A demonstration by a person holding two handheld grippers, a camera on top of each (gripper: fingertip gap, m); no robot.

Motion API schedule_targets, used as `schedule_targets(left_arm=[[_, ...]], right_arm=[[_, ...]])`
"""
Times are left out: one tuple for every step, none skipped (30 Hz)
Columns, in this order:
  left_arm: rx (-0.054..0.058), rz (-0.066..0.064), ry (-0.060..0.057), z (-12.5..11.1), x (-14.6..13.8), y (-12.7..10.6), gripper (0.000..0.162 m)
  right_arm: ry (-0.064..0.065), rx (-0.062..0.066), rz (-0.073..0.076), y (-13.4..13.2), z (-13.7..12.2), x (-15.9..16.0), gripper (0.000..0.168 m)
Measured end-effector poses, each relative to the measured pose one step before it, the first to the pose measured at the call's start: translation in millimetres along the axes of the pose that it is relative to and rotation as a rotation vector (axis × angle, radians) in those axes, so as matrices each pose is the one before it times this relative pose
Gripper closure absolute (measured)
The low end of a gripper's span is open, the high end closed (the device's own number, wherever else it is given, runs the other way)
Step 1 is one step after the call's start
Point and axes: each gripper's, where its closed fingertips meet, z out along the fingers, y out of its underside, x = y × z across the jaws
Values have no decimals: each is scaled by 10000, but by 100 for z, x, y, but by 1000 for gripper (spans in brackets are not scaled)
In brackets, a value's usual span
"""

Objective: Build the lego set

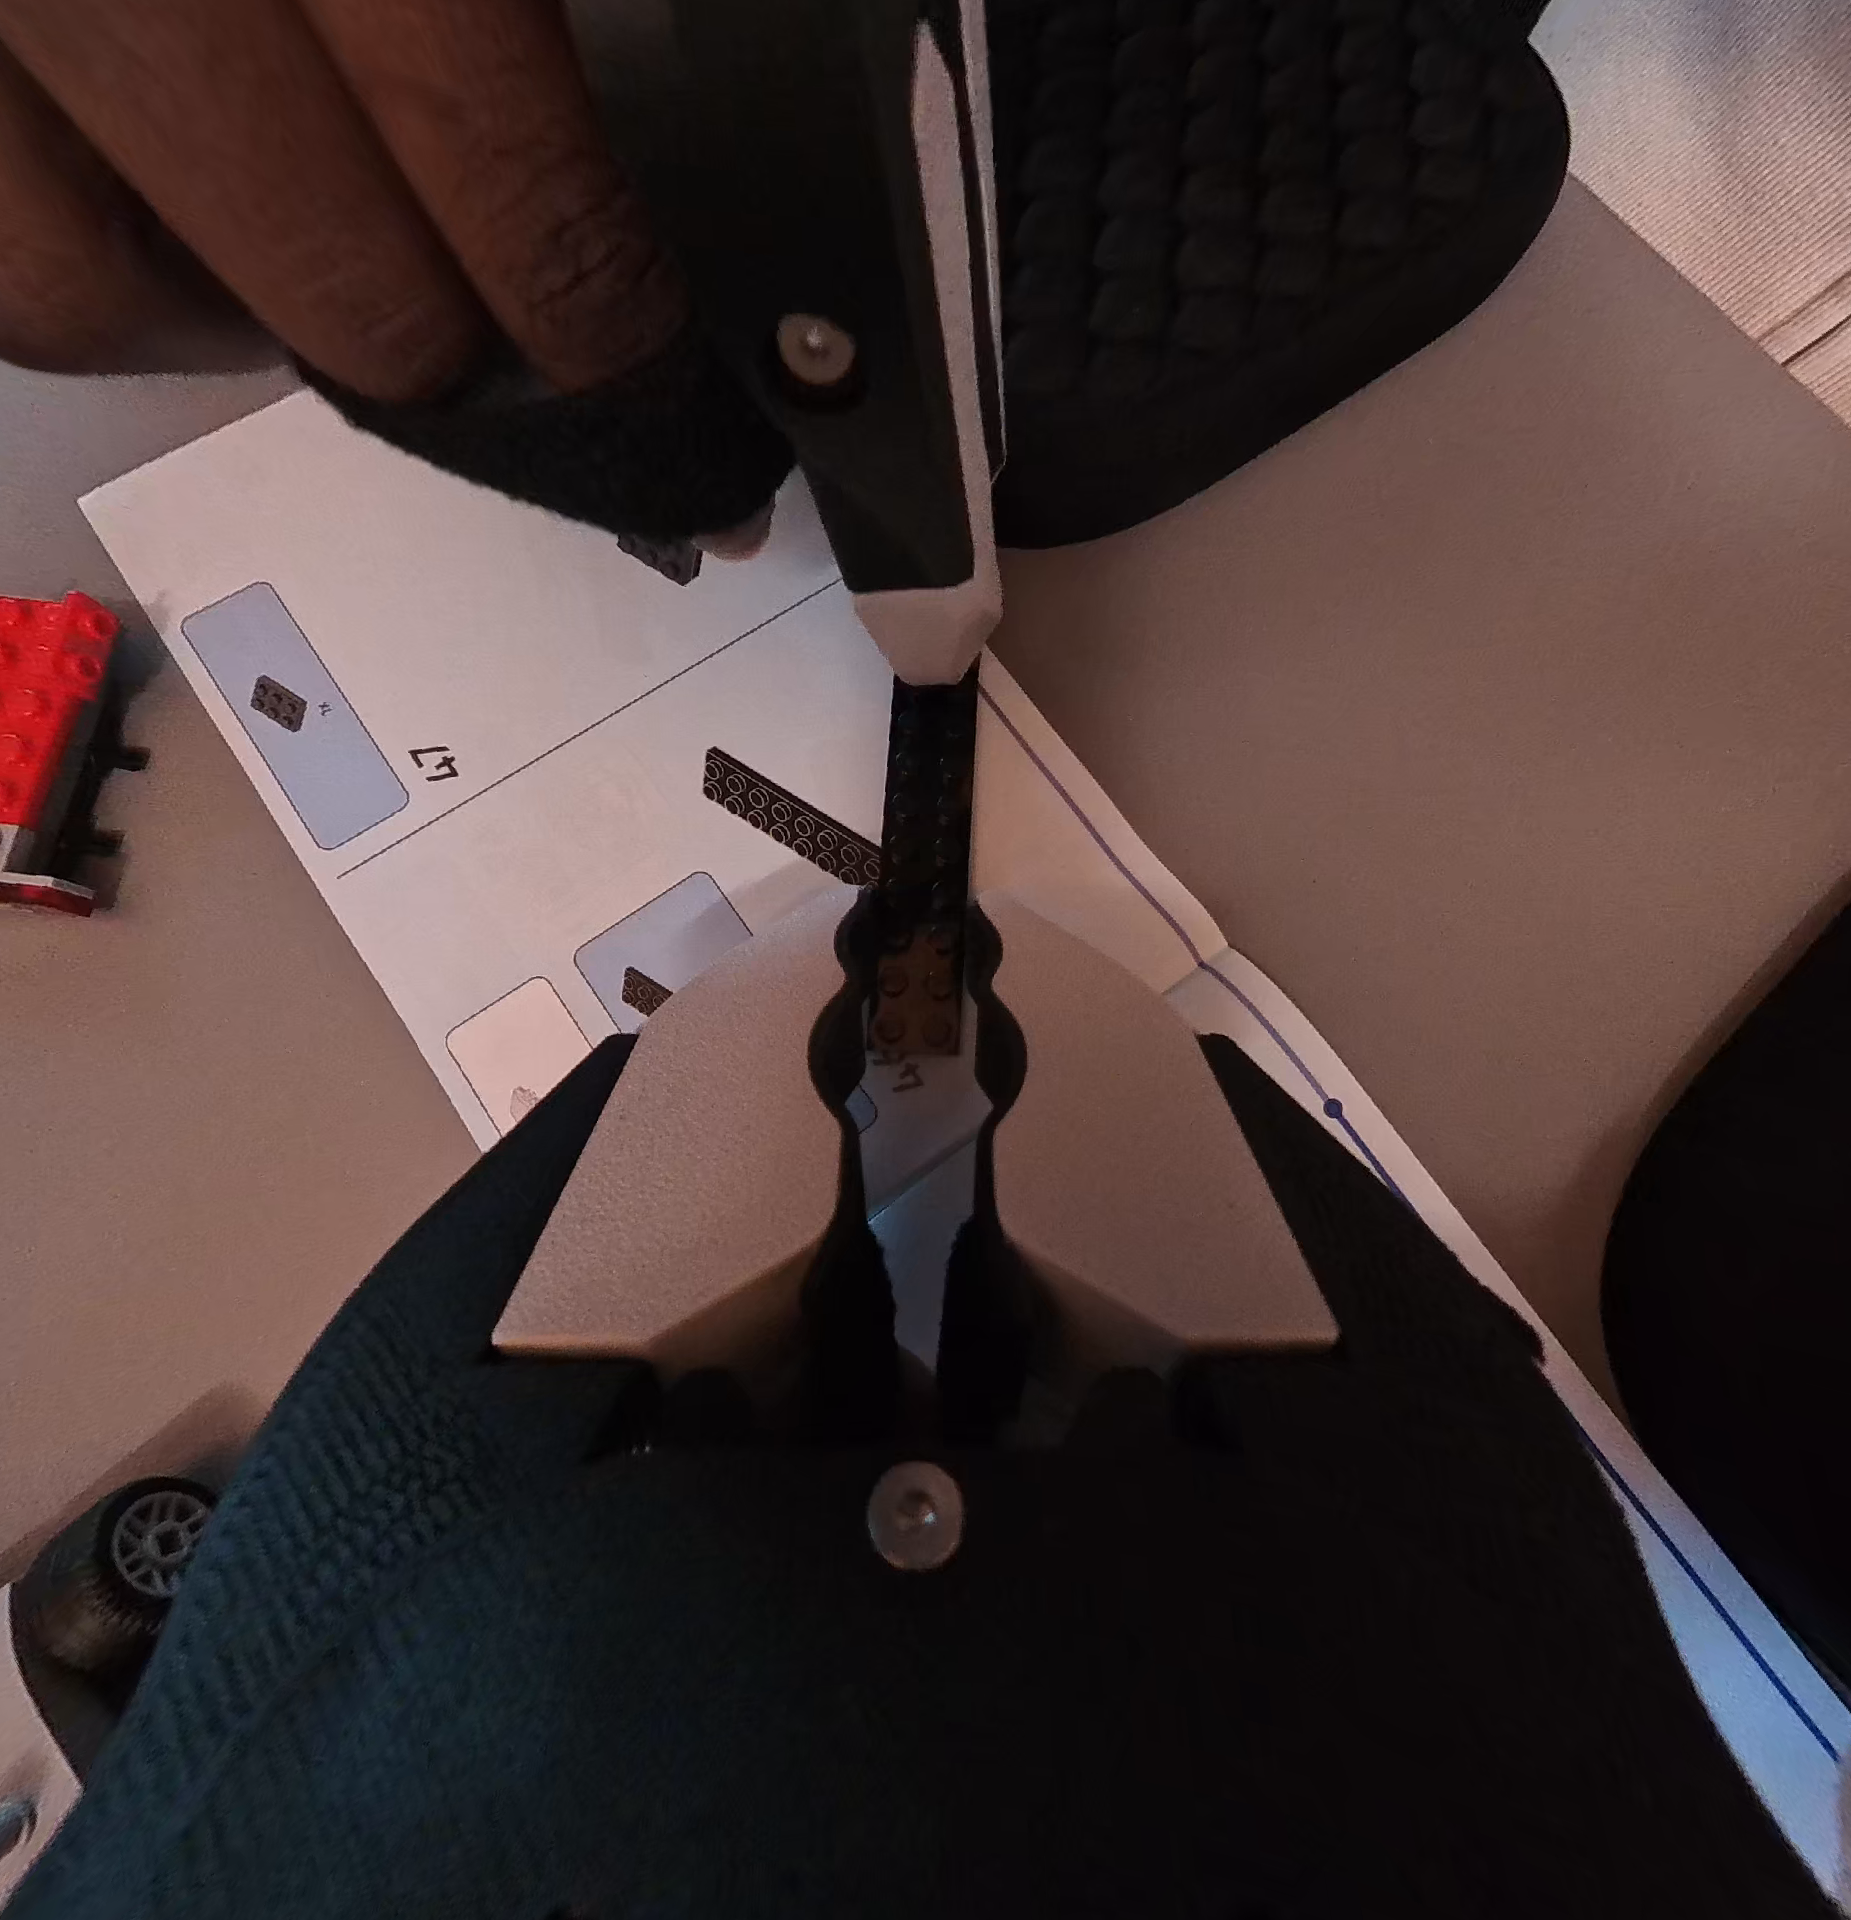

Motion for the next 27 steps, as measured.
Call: schedule_targets(left_arm=[[14,-7,-8,-4,-4,-4,146],[21,-14,-14,0,-15,2,146],[23,-17,-9,-6,-5,6,146],[15,-14,-2,-6,-10,-5,146],[4,-5,-3,10,-1,2,146],[0,-7,-10,-14,-7,0,146],[12,-23,-19,-5,-6,-2,146],[41,-48,-32,-15,-12,-11,146],[88,-74,-47,-39,-16,-31,146],[143,-70,-65,-80,-34,-69,146],[185,-41,-85,-114,-57,-122,146],[205,-26,-104,-144,-91,-169,146],[211,-58,-83,-171,-91,-228,146],[200,-103,-48,-180,-75,-263,146],[158,-105,-56,-157,-109,-247,146],[42,-80,-102,-139,-182,-137,145],[-109,-48,-138,-150,-222,-14,146],[-186,-19,-159,-192,-257,23,146],[-144,-9,-139,-201,-217,-75,146],[-82,-22,-116,-220,-187,-181,146],[-75,-26,-108,-219,-156,-159,146],[-129,-13,-137,-212,-194,-77,146],[-168,8,-147,-216,-183,-22,146],[-149,14,-152,-221,-196,-44,146],[-108,2,-155,-229,-215,-105,145],[-73,0,-135,-233,-191,-149,145],[-54,24,-115,-216,-155,-164,145]], right_arm=[[16,-23,37,50,-32,-22,142],[41,-35,42,106,-40,12,141],[48,-48,71,139,-40,43,139],[31,-32,76,130,-62,22,138],[44,24,66,37,-80,31,137],[35,75,91,-25,-117,0,136],[88,146,202,-126,-215,69,133],[136,235,384,-178,-381,144,131],[259,284,595,-130,-542,312,131],[442,292,768,-17,-696,550,132],[535,401,930,-24,-788,664,132],[601,463,1168,58,-792,748,133],[513,497,1431,98,-678,661,133],[224,544,1624,115,-536,320,130],[19,624,1821,103,-439,163,124],[-162,732,1972,91,-367,73,121],[-451,922,1880,-122,-388,-176,118],[-600,1149,1560,-409,-520,-307,113],[-351,1215,1372,-504,-649,62,114],[-250,1106,1219,-496,-699,196,112],[-238,985,1091,-466,-646,176,110],[-200,813,1009,-302,-487,168,108],[-236,613,804,-142,-328,40,107],[-102,509,575,-50,-220,182,108],[27,418,409,23,-113,320,110],[30,246,287,192,34,309,111],[93,240,209,190,139,417,111]])
